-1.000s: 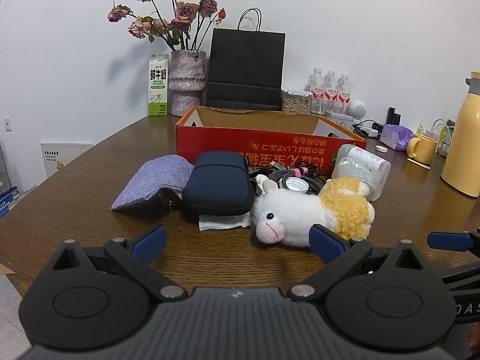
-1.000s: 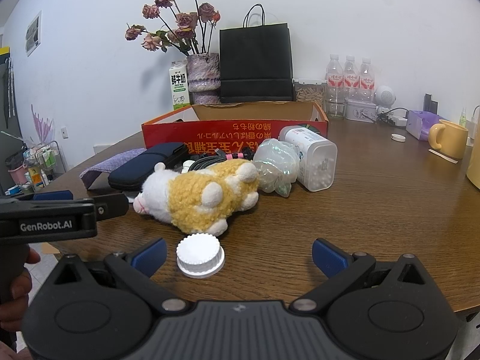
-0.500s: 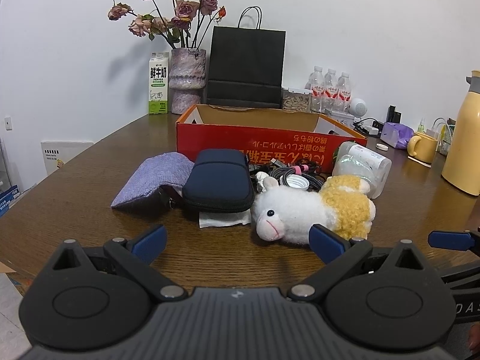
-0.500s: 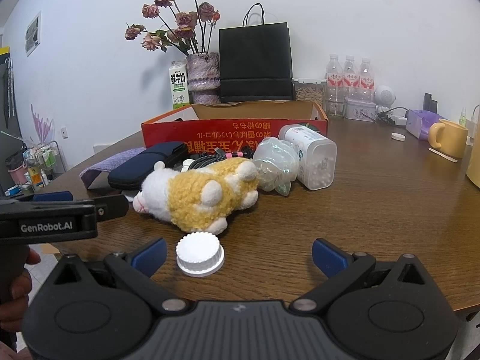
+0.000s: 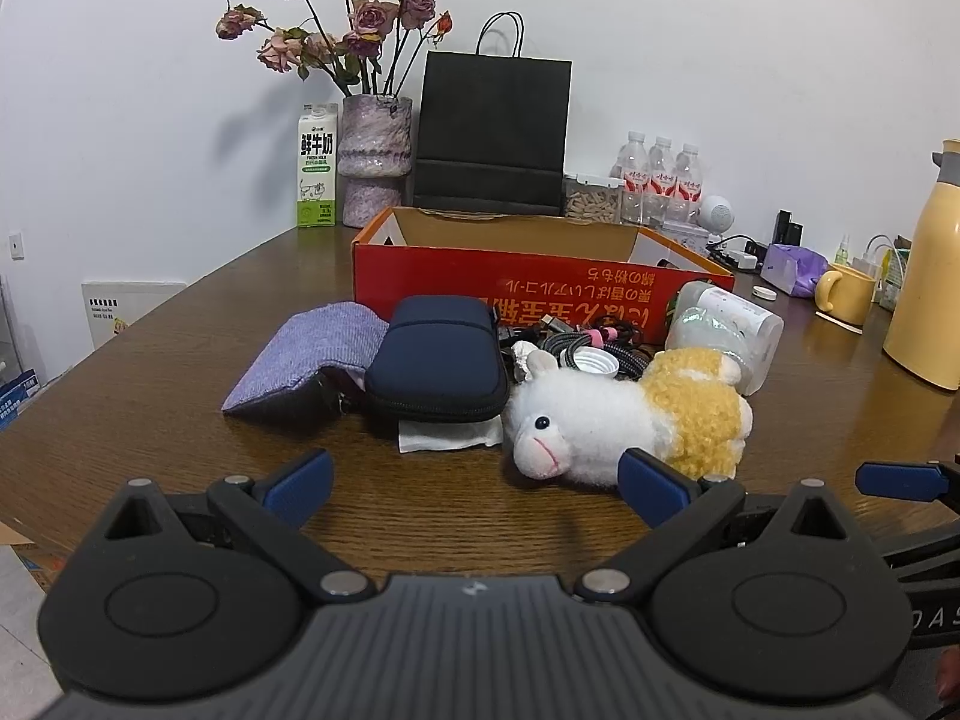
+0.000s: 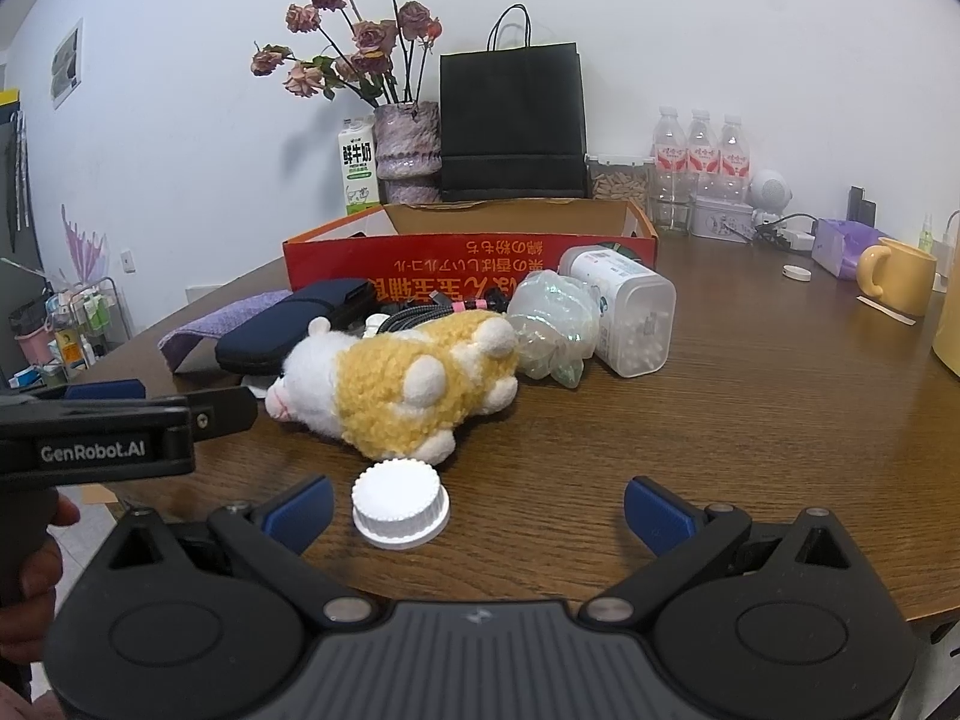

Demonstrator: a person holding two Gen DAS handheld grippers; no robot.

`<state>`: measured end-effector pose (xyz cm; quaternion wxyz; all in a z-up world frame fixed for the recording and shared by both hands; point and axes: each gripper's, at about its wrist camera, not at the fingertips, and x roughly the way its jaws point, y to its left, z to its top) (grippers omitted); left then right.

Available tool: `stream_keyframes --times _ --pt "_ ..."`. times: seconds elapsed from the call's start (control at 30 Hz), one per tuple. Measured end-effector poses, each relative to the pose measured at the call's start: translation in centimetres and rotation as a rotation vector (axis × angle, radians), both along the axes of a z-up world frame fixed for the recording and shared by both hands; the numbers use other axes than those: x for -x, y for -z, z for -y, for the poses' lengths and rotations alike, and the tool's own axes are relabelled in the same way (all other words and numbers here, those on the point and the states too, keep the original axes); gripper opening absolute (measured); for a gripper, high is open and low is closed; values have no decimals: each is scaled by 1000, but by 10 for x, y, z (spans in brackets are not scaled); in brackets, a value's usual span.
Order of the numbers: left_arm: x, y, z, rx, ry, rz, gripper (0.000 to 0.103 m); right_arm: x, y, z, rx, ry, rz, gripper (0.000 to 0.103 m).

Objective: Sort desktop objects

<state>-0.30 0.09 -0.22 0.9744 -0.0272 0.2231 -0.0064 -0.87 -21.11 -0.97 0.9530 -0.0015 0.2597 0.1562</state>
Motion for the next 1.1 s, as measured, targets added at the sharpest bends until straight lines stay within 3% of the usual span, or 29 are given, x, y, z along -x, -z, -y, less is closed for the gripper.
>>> stream_keyframes --times 0.77,1.1 --pt "0 6 -1 22 8 5 103 1 2 -1 9 4 24 103" --pt "-2 6 -3 22 -3 -4 103 -5 8 -7 29 -26 -10 103"
